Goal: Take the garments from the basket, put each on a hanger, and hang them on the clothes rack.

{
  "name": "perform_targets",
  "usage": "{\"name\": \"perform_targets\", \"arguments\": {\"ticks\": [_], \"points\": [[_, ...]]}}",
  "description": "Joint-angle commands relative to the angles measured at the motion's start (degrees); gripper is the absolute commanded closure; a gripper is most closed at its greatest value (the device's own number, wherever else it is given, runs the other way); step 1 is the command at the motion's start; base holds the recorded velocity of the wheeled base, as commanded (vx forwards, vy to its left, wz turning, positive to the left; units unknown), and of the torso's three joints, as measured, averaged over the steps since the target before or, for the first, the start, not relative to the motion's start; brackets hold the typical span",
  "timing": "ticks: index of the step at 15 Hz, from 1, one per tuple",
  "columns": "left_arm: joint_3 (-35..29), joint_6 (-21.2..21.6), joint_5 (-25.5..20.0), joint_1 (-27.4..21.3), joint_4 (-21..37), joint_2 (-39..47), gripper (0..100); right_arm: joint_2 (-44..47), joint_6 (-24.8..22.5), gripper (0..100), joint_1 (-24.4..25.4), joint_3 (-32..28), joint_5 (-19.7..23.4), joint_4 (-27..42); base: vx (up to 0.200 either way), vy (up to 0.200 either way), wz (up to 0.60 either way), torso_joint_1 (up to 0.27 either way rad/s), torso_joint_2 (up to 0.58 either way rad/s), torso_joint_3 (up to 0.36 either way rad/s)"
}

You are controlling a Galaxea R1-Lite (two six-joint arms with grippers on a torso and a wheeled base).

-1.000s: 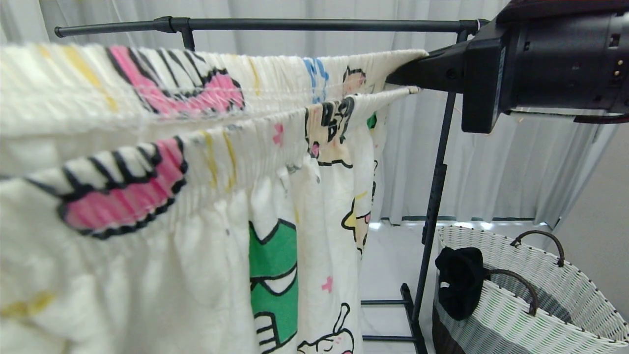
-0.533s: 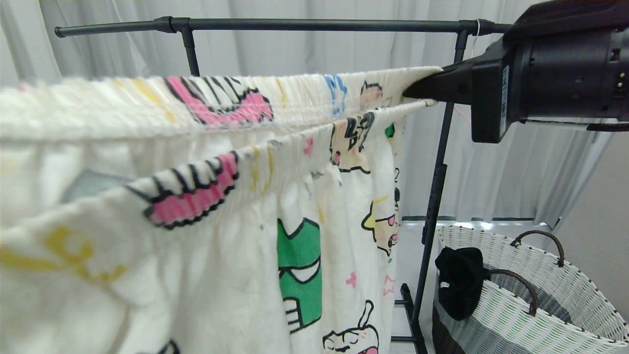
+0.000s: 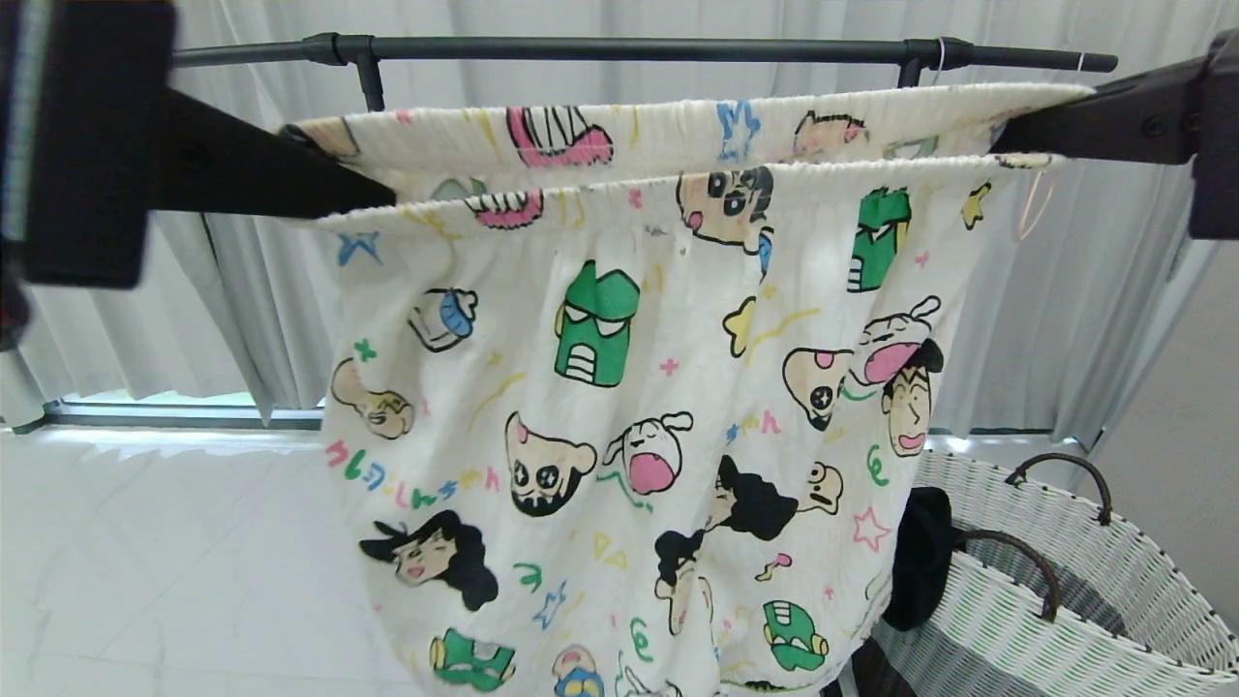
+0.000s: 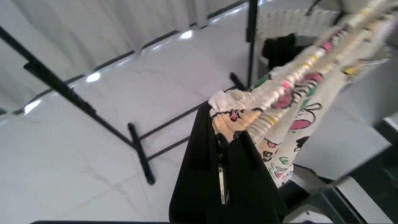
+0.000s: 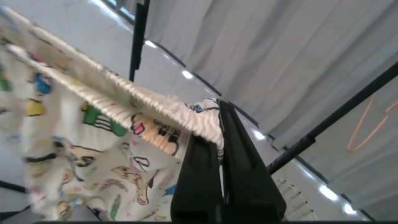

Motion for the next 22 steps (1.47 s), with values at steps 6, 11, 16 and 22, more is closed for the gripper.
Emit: {"name": "perform_targets", "arguments": {"ticks": [6, 11, 16, 22], "points": [[-1.23, -1.01, 3.17, 6.15, -0.12, 13.72, 100, -2.35, 0.00, 100, 0.13, 1.72, 0.10, 0.21, 0.000, 0.000, 0.00, 0.000, 0.00, 0.000], [-1.23, -1.18, 2.99, 3.78, -8.64, 12.84, 100, -4.46, 1.06, 100, 0.13, 8.67, 0.01, 0.21, 0.000, 0.000, 0.00, 0.000, 0.00, 0.000], [6.75, -0.22, -0.96, 2.81, -22.00, 1.94, 100, -7.10, 3.52, 100, 0.13, 15.52, 0.01, -2.25, 0.000, 0.000, 0.00, 0.000, 0.00, 0.000], [29.25, 6.02, -1.40, 4.13, -38.87, -3.59, 100, -6.75, 3.34, 100, 0.21, 15.52, 0.98, -6.56, 0.000, 0.000, 0.00, 0.000, 0.00, 0.000]]}}
